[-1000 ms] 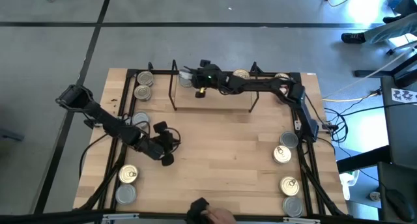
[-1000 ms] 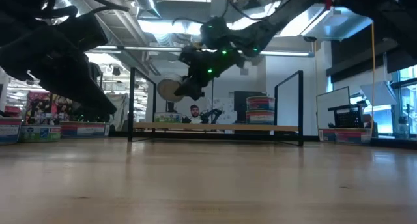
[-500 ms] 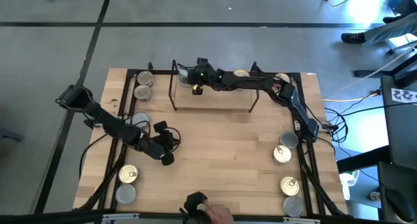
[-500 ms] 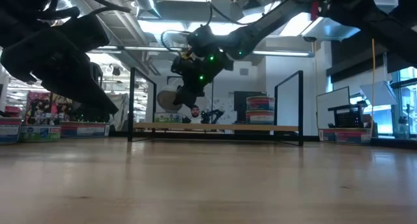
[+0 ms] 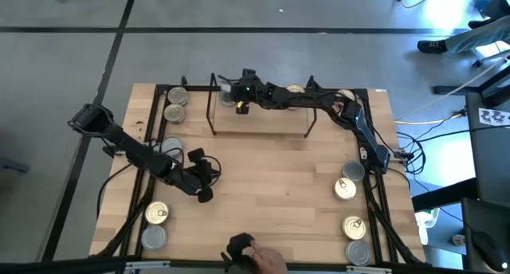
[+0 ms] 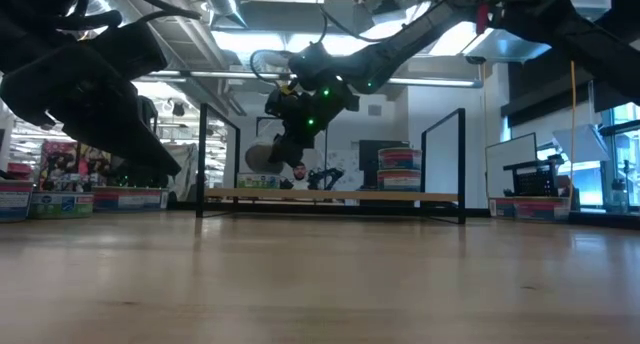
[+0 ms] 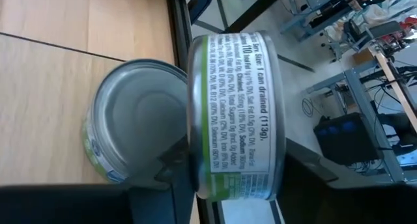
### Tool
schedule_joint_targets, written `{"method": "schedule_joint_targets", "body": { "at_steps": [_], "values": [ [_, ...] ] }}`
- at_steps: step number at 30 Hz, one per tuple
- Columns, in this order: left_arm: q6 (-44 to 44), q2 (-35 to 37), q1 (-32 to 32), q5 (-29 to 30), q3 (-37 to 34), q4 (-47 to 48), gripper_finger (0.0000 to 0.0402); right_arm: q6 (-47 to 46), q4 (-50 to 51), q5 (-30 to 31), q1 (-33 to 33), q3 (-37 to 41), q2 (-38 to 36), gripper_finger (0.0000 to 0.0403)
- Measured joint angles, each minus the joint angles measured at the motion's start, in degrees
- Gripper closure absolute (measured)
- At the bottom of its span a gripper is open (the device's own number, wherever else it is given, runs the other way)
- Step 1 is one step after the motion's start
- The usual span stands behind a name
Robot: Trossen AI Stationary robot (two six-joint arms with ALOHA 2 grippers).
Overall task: Stack canned seafood by type on shelf
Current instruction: Stack the green white tuna can on top of the other green white tuna can on the shelf, then put the green white tuna can on the shelf aligned with the stacked green white tuna cans
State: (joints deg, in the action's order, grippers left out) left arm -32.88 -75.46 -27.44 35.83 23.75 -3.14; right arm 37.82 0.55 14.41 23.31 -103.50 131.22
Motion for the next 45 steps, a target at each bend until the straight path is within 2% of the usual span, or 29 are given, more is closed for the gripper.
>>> {"method": "schedule_joint_targets", "body": {
  "at_steps": [9,14,25,30,38,42,45],
  "values": [
    [0.3,0.0,0.0,0.0,0.0,0.0,0.0369,-0.4,0.6,-1.9,-0.1,0.0,0.0,0.0171],
    [0.3,0.0,0.0,0.0,0.0,0.0,0.0369,-0.5,0.6,-2.5,-1.2,0.0,0.0,0.0153],
    [0.3,0.0,0.0,0.0,0.0,0.0,0.0369,3.1,2.0,4.5,-4.3,0.0,-0.3,0.0149],
    [0.3,0.0,0.0,-0.1,0.0,0.0,0.0369,4.4,4.9,5.2,-4.9,0.0,-1.2,0.0149],
    [1.2,0.2,0.0,-1.3,0.0,0.5,0.0369,12.1,7.6,13.6,-9.9,0.1,-4.2,0.0149],
    [0.4,1.6,-0.1,-1.9,1.7,6.6,0.0369,12.5,11.0,16.1,-13.4,0.1,-9.2,0.0149],
    [-0.9,3.6,-0.1,-2.3,4.0,13.9,0.0369,8.9,16.6,16.5,-16.0,0.1,-13.0,0.0149]
  ]
}}
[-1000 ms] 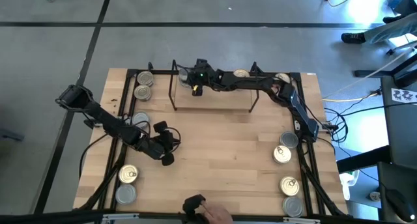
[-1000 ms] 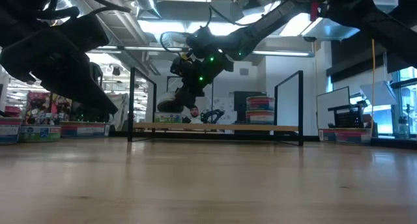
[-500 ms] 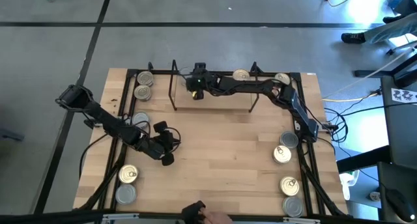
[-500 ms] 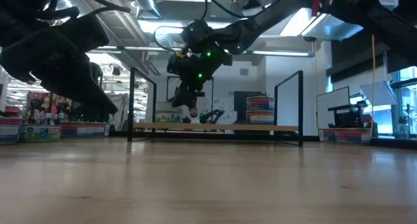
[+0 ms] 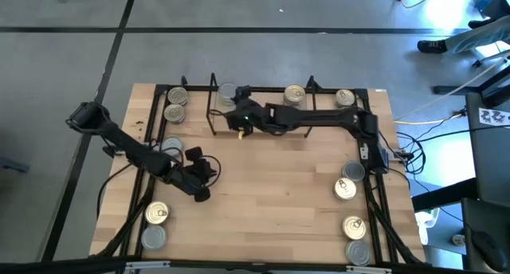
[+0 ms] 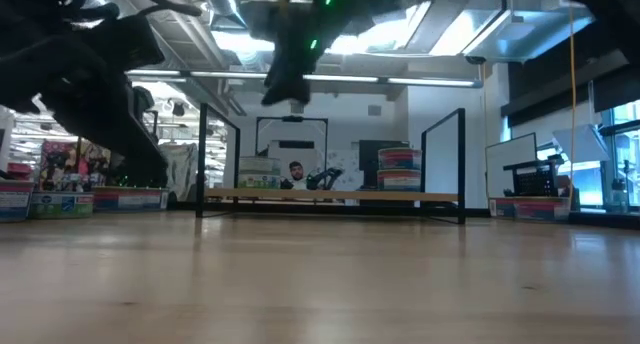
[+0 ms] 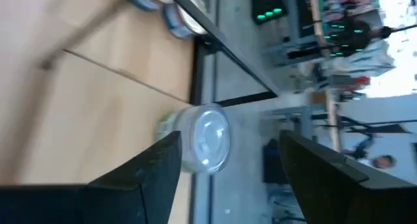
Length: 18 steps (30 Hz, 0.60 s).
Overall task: Stack canned seafood by type on shelf
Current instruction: Put the green white tuna can on the shelf aligned with the stacked green white tuna cans
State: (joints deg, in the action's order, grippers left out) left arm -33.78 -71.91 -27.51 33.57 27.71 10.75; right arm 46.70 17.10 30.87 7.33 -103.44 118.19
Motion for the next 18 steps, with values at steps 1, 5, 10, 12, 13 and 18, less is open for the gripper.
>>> {"method": "schedule_joint_targets", "body": {
  "at_steps": [1,5,10,12,13,18],
  "values": [
    [-0.6,0.7,0.0,-0.1,0.6,2.4,0.0369,-1.8,2.1,0.0,-0.7,0.0,-1.1,0.0149],
    [-4.0,3.4,0.2,-0.1,3.2,12.5,0.0369,-11.1,12.5,-0.5,-3.9,0.0,-4.8,0.0149],
    [-9.8,5.7,2.2,0.1,4.9,23.1,0.0369,-23.5,25.8,-2.4,-7.5,0.0,-5.7,0.0149],
    [-11.2,6.0,3.7,0.4,5.3,25.6,0.0369,-27.8,30.5,-3.5,-8.7,0.2,-5.7,0.0149],
    [-11.3,6.0,4.5,0.4,5.5,26.8,0.0369,-29.5,30.9,-3.5,-9.2,1.1,-5.7,0.0149],
    [-12.4,5.8,9.8,0.4,5.8,30.3,0.0369,-34.1,31.6,-0.1,-11.6,8.8,-6.5,0.0149]
  ]
}}
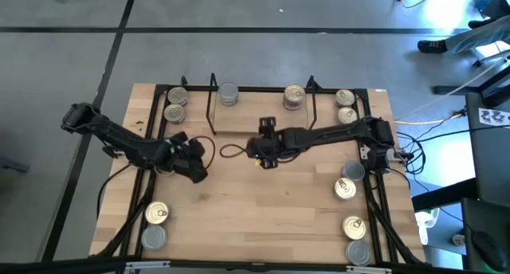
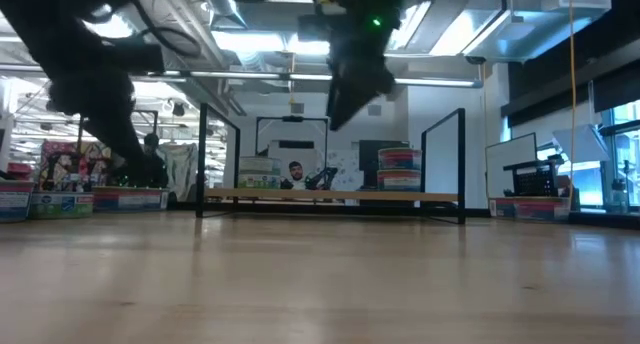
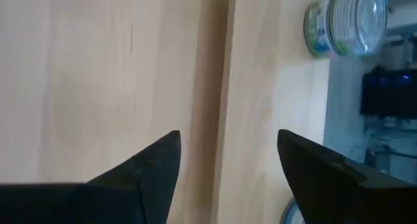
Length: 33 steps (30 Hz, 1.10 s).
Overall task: Stack canned seafood by type on shelf
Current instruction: Put the green white tuna can on the shelf aligned with the stacked green white tuna cans
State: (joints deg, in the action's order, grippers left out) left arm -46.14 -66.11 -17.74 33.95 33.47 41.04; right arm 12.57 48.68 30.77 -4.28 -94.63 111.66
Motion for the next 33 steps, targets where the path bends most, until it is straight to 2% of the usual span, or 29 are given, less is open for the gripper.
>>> {"method": "schedule_joint_targets", "body": {
  "at_steps": [7,13,24,33],
  "values": [
    [-6.0,0.0,6.8,-0.4,0.0,8.0,0.0369,-6.9,0.7,2.3,-2.3,10.8,-1.7,0.0149],
    [-11.6,0.0,12.1,-2.1,0.0,16.4,0.0369,-9.5,-1.8,3.7,-3.4,17.0,-4.1,0.0149],
    [-6.7,-1.9,22.8,-2.2,-0.3,18.5,0.0369,-11.1,-3.8,2.3,-3.4,19.5,-5.2,0.0149],
    [-4.6,-8.4,26.9,-0.7,-0.4,20.6,0.0369,-11.1,-5.2,1.6,-3.4,19.5,-5.2,0.0149]
  ]
}}
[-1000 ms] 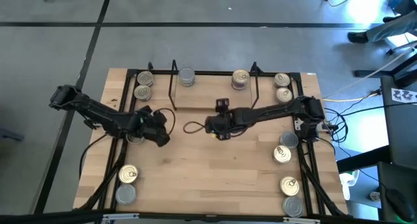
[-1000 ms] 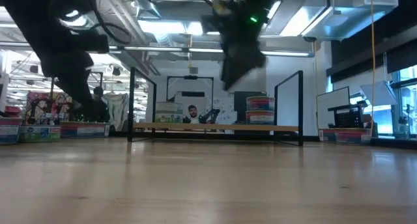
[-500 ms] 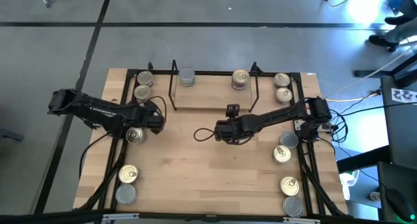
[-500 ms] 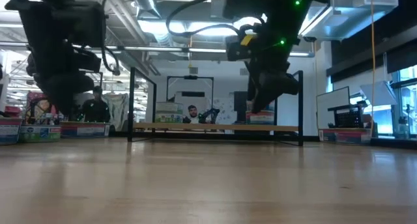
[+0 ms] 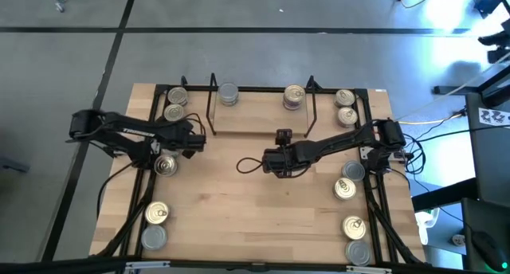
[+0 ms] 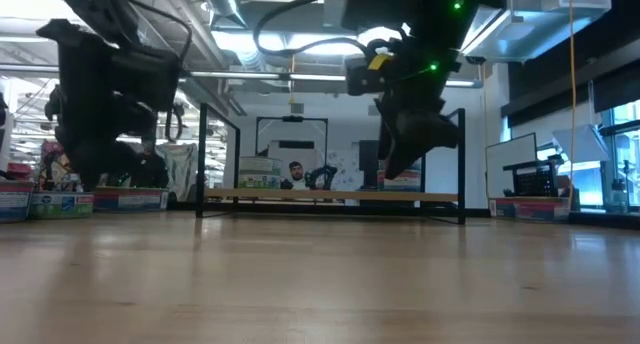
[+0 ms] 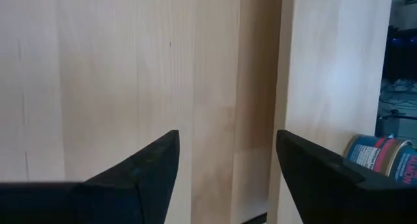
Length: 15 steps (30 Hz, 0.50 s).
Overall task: Stack canned seafood by type on shelf
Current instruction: Put the green white tuna can on the shelf aligned with the stacked green white tuna cans
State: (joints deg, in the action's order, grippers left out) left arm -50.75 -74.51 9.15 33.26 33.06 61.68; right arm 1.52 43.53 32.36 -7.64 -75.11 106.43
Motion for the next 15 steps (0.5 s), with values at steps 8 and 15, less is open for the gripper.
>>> {"method": "schedule_joint_targets", "body": {
  "at_steps": [8,15],
  "values": [
    [0.1,-6.4,1.2,1.5,0.0,-0.4,0.0369,0.0,-0.5,-1.0,0.0,0.0,0.0,0.0149],
    [0.1,-9.5,1.7,1.8,0.1,-0.3,0.0369,0.0,-0.5,-1.8,0.0,0.0,0.0,0.0149]
  ]
}}
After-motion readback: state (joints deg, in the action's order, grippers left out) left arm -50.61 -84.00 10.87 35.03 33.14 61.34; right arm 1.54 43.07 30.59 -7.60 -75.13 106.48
